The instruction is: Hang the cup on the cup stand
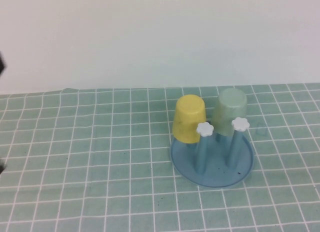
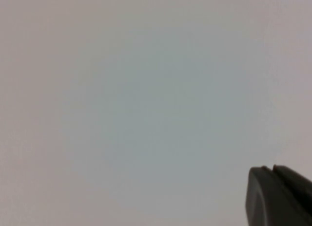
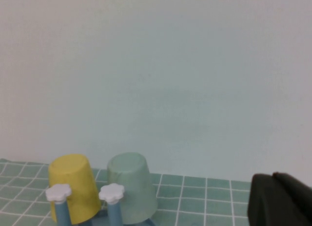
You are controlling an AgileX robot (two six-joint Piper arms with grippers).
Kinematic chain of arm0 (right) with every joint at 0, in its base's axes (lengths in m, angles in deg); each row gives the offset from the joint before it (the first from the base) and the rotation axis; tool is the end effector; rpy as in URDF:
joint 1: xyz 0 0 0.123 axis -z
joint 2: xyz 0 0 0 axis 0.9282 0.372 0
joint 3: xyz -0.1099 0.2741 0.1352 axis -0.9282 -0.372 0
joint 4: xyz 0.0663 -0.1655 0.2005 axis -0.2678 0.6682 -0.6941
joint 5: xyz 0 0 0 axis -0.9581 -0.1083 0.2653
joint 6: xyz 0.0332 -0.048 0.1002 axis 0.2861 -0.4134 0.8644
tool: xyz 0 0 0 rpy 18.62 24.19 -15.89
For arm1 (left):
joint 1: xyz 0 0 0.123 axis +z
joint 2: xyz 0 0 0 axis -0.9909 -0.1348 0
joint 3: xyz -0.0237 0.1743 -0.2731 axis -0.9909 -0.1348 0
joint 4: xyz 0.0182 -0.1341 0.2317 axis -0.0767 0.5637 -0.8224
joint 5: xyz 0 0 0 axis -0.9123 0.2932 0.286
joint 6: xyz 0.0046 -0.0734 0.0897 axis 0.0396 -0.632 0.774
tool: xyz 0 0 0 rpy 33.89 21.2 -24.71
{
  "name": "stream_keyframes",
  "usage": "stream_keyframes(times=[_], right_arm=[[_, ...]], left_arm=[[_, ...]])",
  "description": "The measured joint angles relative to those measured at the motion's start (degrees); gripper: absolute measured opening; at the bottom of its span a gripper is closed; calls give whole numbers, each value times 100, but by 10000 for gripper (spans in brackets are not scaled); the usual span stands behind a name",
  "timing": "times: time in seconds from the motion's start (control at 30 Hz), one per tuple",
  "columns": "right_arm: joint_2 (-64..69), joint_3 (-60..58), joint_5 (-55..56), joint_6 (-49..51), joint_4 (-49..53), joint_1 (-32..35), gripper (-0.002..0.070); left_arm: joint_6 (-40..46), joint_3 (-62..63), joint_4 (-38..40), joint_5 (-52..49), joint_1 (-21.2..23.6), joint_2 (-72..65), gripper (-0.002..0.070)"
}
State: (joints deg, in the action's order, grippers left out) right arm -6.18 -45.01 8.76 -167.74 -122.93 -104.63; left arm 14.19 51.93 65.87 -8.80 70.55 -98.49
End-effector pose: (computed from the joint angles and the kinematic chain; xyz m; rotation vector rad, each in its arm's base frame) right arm 0.0790 -0.0045 0.2693 -0.1199 1.5756 0.1708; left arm 0.1195 -0.0535 0.4184 0.3445 1.3623 -0.3394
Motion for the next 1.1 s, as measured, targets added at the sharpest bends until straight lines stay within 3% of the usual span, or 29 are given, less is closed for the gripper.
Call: stream_keyframes(times=[0.33,0.47,0.8,1.1], right_arm=[[0,0,-8,0,2,0,-1],[0,0,-8,0,2,0,-1],[0,0,-8,0,2,0,-1],[0,0,-8,12,2,0,-1]], left_arm=[[52,-694,61,185,0,1695,-1],[-15,-858,411,442,0,1752,-1],[403,-1986,431,1315,0,1682,-1],[1315,-1997,431,1129,0,1801,-1]])
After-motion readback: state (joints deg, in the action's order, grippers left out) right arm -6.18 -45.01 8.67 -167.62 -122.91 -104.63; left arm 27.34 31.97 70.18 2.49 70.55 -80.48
